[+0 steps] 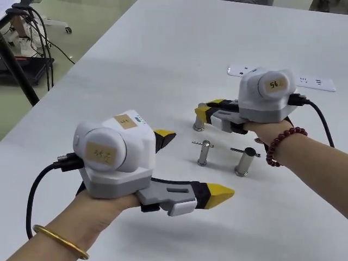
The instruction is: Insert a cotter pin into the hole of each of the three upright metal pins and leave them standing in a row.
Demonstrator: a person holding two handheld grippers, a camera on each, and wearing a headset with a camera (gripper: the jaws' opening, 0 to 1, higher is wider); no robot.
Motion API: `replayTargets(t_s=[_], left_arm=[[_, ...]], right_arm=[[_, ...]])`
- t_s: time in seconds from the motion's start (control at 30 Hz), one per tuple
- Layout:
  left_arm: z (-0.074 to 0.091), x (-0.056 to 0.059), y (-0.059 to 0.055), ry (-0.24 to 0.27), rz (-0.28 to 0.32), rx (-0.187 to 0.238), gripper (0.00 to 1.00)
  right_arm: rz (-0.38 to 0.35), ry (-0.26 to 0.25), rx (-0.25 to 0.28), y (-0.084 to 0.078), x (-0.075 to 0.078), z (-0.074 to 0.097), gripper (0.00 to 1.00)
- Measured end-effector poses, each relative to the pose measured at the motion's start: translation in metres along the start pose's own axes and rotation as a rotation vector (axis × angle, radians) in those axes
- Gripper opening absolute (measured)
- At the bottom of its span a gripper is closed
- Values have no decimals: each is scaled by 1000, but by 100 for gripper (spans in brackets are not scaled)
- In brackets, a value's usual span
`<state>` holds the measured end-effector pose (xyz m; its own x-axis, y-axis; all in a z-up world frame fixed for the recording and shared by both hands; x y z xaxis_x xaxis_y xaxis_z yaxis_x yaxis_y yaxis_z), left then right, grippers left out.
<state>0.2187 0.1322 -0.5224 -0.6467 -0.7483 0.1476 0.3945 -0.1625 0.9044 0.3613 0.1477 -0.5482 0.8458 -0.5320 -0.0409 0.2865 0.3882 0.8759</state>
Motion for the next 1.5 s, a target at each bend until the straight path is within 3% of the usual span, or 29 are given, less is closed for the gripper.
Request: replayTargets(t_s=[0.3, 0.53, 0.93, 1.2, 1.3, 1.5], left_arm=[[-1, 2, -1, -6, -8, -5, 87], [-1, 3, -1, -8, -19, -7, 87], [-3, 7, -1, -15, -39, -13, 87], [-3, 6, -1, -12, -44, -11, 87], [-3, 6, -1, -13, -47, -11, 87], [-4, 8, -2, -16, -53, -15, 87]], right_arm=[[12, -14, -33, -6, 10, 13, 7], [0, -36, -25, -10, 23, 33, 7], [-22, -92, -48, -35, 45, 82, 7], [-38, -137, -52, -47, 52, 106, 7], [-46, -153, -55, -51, 62, 112, 7], [-55, -175, -57, -59, 51, 131, 7]])
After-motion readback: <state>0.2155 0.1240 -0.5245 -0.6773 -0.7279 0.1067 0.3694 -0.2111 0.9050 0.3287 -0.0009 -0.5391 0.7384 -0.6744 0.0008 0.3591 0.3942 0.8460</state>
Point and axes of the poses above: the centre of the closed fingertips' face, and the gripper's own axes: z roughly backward along the fingers, x roughly to its right, y roughly out of its top, the point moved 1 cm from there along z, roughly backward along the fingers, and after that the axes turned 3 degrees about -x, right-handed, at the moved point
